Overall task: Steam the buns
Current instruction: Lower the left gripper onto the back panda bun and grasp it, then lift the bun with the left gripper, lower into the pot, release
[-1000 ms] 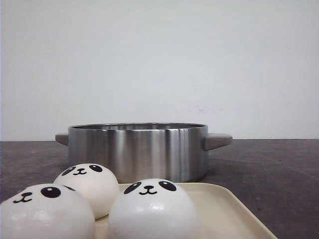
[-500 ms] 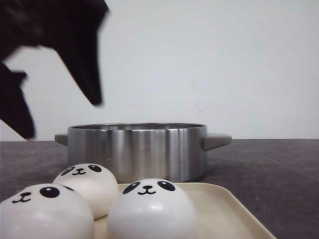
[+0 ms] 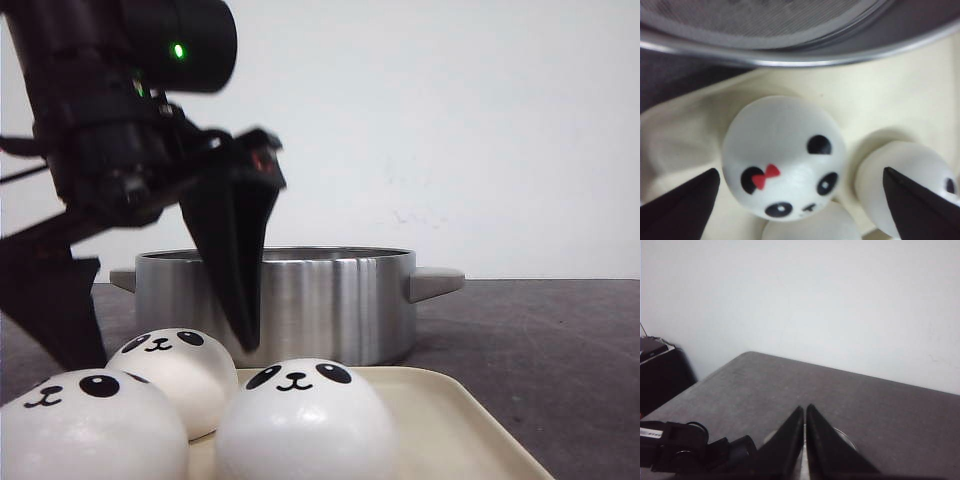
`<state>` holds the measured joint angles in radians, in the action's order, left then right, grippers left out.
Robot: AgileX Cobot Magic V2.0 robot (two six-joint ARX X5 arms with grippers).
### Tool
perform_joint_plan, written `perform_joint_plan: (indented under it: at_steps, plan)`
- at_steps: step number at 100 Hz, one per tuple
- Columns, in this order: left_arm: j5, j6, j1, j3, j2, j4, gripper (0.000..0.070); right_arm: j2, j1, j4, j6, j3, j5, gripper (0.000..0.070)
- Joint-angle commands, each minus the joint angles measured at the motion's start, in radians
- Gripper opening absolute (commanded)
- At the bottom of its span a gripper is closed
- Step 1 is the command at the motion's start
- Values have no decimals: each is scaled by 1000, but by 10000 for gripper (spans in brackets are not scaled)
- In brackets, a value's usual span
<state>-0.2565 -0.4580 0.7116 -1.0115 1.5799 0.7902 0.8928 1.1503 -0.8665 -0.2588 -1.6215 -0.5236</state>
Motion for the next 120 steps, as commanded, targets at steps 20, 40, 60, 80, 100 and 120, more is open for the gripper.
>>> perform_joint_plan:
  at_steps: [20,40,60,80,100,120]
  plan:
    - [56,-27,11,-14,29,-17,572,7,13,-40,-3,-17,-31,0]
    - [108,-21,10,-14,29,-5,341,7,13,-40,-2,-17,-31,0]
    - [108,27,10,-14,29,2,13,7,13,-43,-3,-17,-31,0]
    - [101,66,18,-17,3,23,9,7,13,-63,-3,-16,-44,0]
    - [101,74,79,-51,-195,19,10,7,13,-81,-3,-16,-60,0]
    - [203,50,98,-164,-332,-2,10,7,13,-77,-4,-16,-60,0]
